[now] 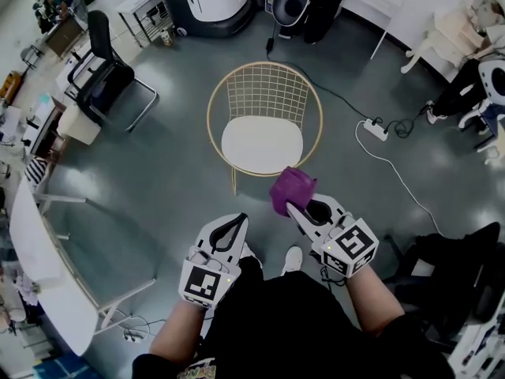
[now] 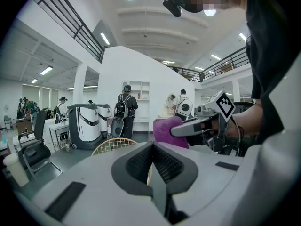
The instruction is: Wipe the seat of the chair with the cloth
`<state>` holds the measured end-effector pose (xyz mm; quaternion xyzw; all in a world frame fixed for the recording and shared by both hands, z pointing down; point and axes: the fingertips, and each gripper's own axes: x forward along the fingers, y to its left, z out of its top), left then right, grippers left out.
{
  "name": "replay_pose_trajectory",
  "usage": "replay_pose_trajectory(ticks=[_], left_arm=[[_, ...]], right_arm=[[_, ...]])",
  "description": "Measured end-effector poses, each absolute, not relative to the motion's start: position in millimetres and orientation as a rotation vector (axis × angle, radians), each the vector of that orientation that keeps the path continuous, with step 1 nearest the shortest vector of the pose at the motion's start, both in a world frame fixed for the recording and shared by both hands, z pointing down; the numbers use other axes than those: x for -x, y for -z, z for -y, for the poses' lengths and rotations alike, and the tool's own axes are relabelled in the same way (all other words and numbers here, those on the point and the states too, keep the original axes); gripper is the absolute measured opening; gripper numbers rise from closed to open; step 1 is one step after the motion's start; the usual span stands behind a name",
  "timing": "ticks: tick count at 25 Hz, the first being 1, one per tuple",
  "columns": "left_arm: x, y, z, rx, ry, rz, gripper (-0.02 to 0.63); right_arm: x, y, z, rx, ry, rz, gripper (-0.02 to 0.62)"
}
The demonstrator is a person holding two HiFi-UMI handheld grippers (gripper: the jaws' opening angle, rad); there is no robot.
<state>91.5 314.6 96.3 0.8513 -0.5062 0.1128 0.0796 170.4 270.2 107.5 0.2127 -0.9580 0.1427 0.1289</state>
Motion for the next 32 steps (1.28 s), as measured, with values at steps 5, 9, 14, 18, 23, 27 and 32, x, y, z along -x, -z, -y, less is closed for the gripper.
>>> replay_pose_trajectory(ticks=[5,9,14,18,23,27,32], left_arm=[[-52.6,-97.8,-307.1,-2.545,-0.323,1.506,0.011],[-27.6,-104.0,-297.2,-2.538,-0.312,1.495,0.011],[7.9,-113.2,-285.9,-2.538,-0.295,1.468,0.011],[30.7,-117.3,-276.4,-2.55,-0.291,1.449,0.011],[50.2,-117.0,-266.0,-2.559,-0.279,1.455,0.011],[58.9,-119.6,-257.5,-2.537,-0.259,1.463,0.011],[63.2,-128.0,-238.4,-2.514,-0.258,1.469,0.011]], right_arm=[[-133.2,-108.4,-261.6,-0.634,-0.415,2.77,0.061],[-108.6,-112.0,-250.1,-0.651,-0.415,2.764,0.061],[-73.9,-117.2,-236.1,-0.687,-0.404,2.748,0.061],[-51.7,-122.6,-224.4,-0.704,-0.39,2.736,0.061],[-30.9,-123.6,-211.7,-0.728,-0.383,2.716,0.061],[-17.8,-128.9,-203.5,-0.679,-0.356,2.71,0.061],[-9.8,-134.6,-176.9,-0.671,-0.337,2.697,0.061]])
